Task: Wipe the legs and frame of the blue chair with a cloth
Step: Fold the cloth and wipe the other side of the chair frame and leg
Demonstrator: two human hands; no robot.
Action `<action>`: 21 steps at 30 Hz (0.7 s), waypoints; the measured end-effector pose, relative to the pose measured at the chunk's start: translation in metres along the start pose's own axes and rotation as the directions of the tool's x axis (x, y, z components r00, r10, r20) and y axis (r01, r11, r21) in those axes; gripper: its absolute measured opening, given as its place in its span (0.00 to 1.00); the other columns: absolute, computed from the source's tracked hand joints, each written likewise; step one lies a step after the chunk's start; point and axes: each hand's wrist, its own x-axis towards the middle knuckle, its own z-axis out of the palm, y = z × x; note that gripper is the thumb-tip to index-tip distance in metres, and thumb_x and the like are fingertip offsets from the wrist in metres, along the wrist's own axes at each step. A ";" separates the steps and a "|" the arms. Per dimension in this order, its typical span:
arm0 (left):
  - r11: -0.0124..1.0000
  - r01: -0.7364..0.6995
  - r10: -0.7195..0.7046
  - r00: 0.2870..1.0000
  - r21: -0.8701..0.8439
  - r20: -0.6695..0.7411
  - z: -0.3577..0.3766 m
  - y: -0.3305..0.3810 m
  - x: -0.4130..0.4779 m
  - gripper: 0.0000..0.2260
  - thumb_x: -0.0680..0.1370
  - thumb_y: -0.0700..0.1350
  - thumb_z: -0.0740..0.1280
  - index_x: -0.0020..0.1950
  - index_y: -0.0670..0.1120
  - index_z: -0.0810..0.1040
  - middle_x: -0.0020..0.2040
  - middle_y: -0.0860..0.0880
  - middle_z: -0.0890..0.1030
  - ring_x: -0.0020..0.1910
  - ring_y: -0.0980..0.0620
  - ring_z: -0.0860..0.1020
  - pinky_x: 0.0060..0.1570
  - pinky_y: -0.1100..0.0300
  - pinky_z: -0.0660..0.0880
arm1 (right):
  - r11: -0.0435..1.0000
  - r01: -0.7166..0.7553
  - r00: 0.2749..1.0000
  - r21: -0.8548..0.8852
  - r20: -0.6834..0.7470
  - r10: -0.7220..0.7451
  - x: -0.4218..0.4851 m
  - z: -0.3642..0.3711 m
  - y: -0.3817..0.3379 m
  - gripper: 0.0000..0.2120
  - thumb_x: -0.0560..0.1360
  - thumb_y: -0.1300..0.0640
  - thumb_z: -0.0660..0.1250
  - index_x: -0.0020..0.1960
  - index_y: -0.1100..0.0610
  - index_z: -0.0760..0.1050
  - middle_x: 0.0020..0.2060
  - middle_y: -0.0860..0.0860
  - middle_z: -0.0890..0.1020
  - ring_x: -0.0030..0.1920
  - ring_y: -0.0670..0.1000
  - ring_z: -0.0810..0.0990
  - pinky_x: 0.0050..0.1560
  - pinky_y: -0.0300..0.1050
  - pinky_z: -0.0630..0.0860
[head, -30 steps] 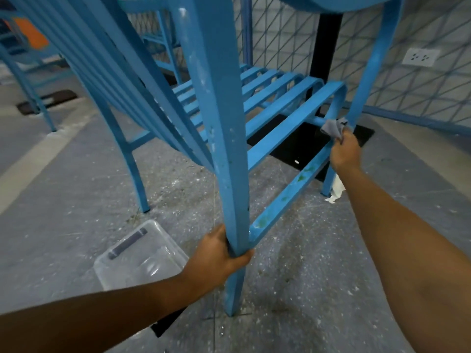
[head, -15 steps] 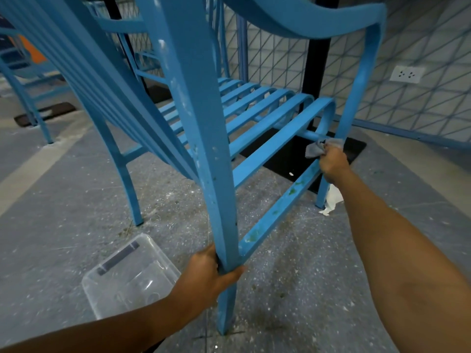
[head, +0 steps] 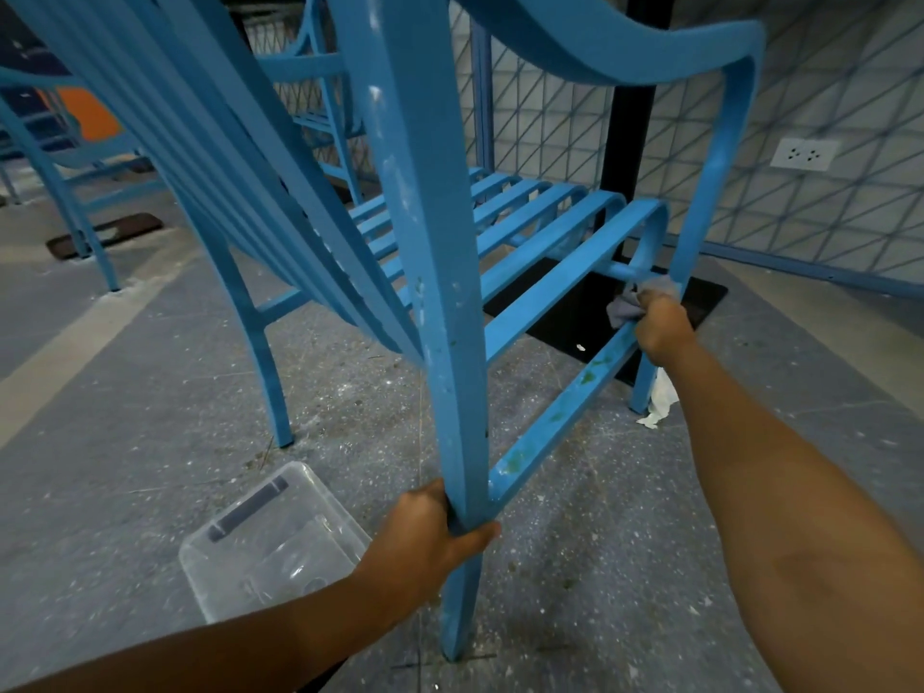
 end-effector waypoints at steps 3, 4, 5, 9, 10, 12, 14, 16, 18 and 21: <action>1.000 -0.006 0.006 1.000 0.006 -0.003 0.001 -0.002 0.001 0.22 0.70 0.54 0.72 0.60 0.44 0.78 0.41 0.63 0.74 0.35 0.71 0.73 0.32 0.83 0.70 | 1.000 -0.015 1.000 -0.009 0.021 0.015 -0.007 -0.003 -0.003 0.16 0.76 0.68 0.56 0.62 0.66 0.71 0.62 0.66 0.73 0.63 0.64 0.70 0.62 0.51 0.67; 1.000 0.003 -0.003 1.000 0.005 -0.009 0.001 -0.002 0.001 0.22 0.70 0.54 0.72 0.59 0.44 0.78 0.40 0.63 0.74 0.34 0.70 0.73 0.32 0.82 0.70 | 1.000 -0.018 0.999 -0.007 0.032 0.019 -0.010 -0.004 -0.005 0.16 0.76 0.67 0.57 0.62 0.66 0.71 0.62 0.66 0.73 0.63 0.64 0.70 0.62 0.50 0.67; 1.000 0.009 -0.009 1.000 0.003 -0.013 0.001 -0.003 0.001 0.22 0.70 0.54 0.73 0.59 0.44 0.78 0.39 0.63 0.74 0.34 0.69 0.73 0.31 0.82 0.70 | 1.000 -0.017 0.999 -0.009 0.038 0.017 -0.013 -0.004 -0.008 0.16 0.76 0.67 0.57 0.63 0.66 0.71 0.62 0.66 0.73 0.64 0.64 0.70 0.62 0.50 0.67; 1.000 0.011 -0.011 1.000 -0.007 0.000 0.002 -0.003 0.001 0.23 0.69 0.54 0.73 0.59 0.43 0.77 0.37 0.65 0.72 0.35 0.69 0.73 0.30 0.82 0.70 | 1.000 -0.015 0.998 0.014 0.055 0.014 -0.027 -0.008 -0.015 0.16 0.76 0.67 0.56 0.62 0.67 0.72 0.61 0.66 0.74 0.62 0.64 0.72 0.61 0.51 0.69; 1.000 0.011 -0.011 1.000 -0.006 -0.001 0.002 -0.003 0.001 0.23 0.69 0.54 0.73 0.59 0.43 0.76 0.37 0.65 0.72 0.34 0.69 0.73 0.30 0.82 0.70 | 0.999 0.001 0.999 0.052 0.034 -0.002 -0.029 -0.008 -0.015 0.16 0.76 0.68 0.55 0.61 0.68 0.72 0.60 0.67 0.74 0.61 0.65 0.72 0.59 0.52 0.70; 1.000 0.010 -0.010 1.000 0.008 0.002 0.002 -0.003 0.001 0.24 0.69 0.54 0.73 0.60 0.43 0.76 0.37 0.65 0.71 0.33 0.69 0.71 0.29 0.82 0.69 | 0.989 0.033 0.998 0.145 -0.048 -0.027 -0.036 -0.012 -0.015 0.17 0.75 0.70 0.52 0.60 0.68 0.72 0.58 0.67 0.74 0.58 0.65 0.73 0.56 0.54 0.72; 1.000 0.011 -0.011 1.000 0.018 -0.001 0.002 -0.003 0.002 0.24 0.70 0.54 0.72 0.60 0.42 0.76 0.36 0.65 0.71 0.32 0.70 0.71 0.27 0.82 0.69 | 0.987 0.059 0.994 0.148 -0.097 -0.045 -0.040 -0.014 -0.017 0.16 0.75 0.71 0.53 0.60 0.67 0.72 0.58 0.66 0.74 0.59 0.64 0.73 0.57 0.52 0.71; 1.000 0.019 -0.019 1.000 0.005 0.007 0.003 -0.003 0.002 0.24 0.70 0.54 0.72 0.60 0.42 0.76 0.36 0.65 0.71 0.31 0.70 0.71 0.26 0.82 0.69 | 0.996 0.040 0.999 0.082 -0.037 -0.037 -0.042 -0.012 -0.019 0.16 0.75 0.69 0.54 0.61 0.66 0.72 0.59 0.66 0.75 0.60 0.64 0.72 0.59 0.51 0.69; 1.000 0.019 -0.019 1.000 0.006 0.015 0.003 -0.003 0.002 0.23 0.70 0.55 0.72 0.59 0.43 0.76 0.35 0.64 0.72 0.31 0.69 0.72 0.26 0.81 0.69 | 0.999 -0.005 0.999 0.032 0.051 0.003 -0.046 -0.006 -0.021 0.16 0.76 0.68 0.55 0.62 0.65 0.71 0.60 0.65 0.75 0.62 0.63 0.72 0.61 0.50 0.68; 0.999 0.030 -0.030 0.999 0.014 0.019 0.003 -0.003 0.002 0.22 0.70 0.55 0.71 0.58 0.43 0.76 0.36 0.63 0.73 0.32 0.67 0.74 0.26 0.79 0.70 | 1.000 0.023 0.997 0.000 0.070 -0.023 -0.056 0.007 -0.019 0.17 0.76 0.70 0.55 0.64 0.66 0.69 0.63 0.64 0.72 0.63 0.63 0.71 0.63 0.52 0.67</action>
